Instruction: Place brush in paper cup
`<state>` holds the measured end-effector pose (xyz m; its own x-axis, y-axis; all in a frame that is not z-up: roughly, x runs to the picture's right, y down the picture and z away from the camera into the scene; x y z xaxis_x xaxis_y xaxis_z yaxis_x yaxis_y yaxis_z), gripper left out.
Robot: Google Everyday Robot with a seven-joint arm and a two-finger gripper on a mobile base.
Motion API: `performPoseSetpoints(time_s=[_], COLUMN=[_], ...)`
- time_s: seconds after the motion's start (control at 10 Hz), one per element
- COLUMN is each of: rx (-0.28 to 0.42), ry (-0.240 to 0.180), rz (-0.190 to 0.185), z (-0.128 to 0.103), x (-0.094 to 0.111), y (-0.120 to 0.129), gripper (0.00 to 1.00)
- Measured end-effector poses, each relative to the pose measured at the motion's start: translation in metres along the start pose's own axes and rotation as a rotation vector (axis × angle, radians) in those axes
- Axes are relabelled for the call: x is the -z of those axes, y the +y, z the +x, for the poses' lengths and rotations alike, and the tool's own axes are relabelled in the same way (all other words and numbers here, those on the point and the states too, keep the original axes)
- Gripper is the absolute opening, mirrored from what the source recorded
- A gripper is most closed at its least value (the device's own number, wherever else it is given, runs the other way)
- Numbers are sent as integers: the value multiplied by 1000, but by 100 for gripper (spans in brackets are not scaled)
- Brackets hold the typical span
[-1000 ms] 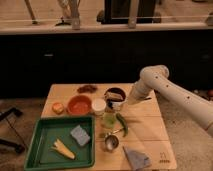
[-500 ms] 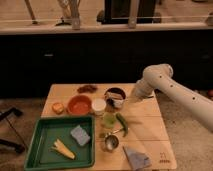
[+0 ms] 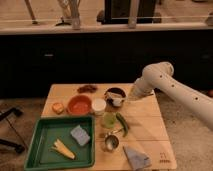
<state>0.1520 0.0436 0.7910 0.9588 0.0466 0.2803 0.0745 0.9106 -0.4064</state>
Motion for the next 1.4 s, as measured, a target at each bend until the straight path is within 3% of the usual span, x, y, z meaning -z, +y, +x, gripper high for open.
performPoseSetpoints(time_s=[0.5, 1.0, 1.4], rx=[102, 154, 168], ry=[-37, -162, -218], rz=[-1, -72, -114], z=[-38, -80, -105], x=[6, -13, -37], y=[3, 11, 13], gripper=[0, 0, 0])
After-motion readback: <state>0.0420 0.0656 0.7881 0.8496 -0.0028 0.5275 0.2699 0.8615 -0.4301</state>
